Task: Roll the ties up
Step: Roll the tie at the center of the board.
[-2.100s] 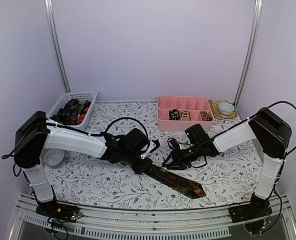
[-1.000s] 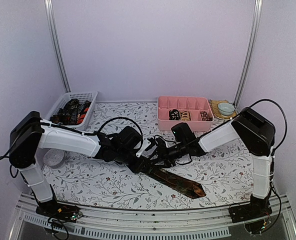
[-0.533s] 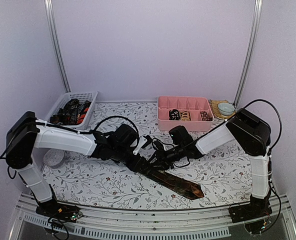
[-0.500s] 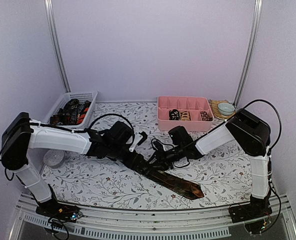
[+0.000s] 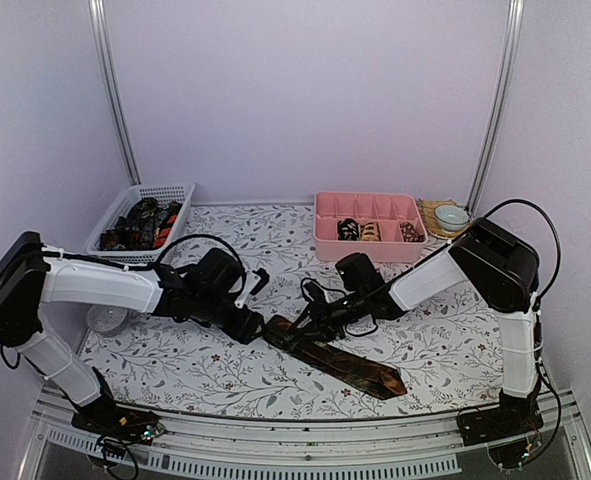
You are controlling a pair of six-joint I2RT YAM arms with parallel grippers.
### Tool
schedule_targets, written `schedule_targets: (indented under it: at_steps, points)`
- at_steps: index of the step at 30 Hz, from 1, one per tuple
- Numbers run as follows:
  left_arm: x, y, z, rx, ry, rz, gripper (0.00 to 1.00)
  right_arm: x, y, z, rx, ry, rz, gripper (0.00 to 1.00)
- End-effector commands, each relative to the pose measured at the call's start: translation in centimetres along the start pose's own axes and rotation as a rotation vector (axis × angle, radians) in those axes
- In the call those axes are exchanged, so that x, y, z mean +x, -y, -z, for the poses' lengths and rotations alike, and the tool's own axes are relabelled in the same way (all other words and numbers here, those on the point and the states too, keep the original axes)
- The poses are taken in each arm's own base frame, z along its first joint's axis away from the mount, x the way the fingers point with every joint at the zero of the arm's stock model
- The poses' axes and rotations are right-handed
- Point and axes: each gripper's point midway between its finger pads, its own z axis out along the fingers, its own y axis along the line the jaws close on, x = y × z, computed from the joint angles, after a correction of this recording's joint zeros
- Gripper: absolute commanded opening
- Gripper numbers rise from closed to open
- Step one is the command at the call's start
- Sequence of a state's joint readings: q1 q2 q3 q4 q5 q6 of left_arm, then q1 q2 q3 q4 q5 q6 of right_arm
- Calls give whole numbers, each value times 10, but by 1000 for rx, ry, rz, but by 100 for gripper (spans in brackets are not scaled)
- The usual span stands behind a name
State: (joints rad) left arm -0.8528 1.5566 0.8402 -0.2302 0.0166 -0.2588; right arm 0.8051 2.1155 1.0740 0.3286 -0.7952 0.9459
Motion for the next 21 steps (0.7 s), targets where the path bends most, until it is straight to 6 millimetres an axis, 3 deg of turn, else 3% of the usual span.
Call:
schedule_targets:
  at_steps: [1, 13, 17, 21]
  points:
    - [21, -1, -7, -14, -48, -60, 66, 17, 51, -15, 112, -37, -88, 30]
    - [36, 11, -40, -68, -120, -156, 69, 15, 44, -17, 97, -40, -88, 30]
    - [33, 7, -41, -113, -97, -137, 70, 16, 39, -17, 92, -41, -78, 30]
    - [27, 16, -33, -50, -44, -131, 71, 16, 39, -17, 96, -40, -76, 30]
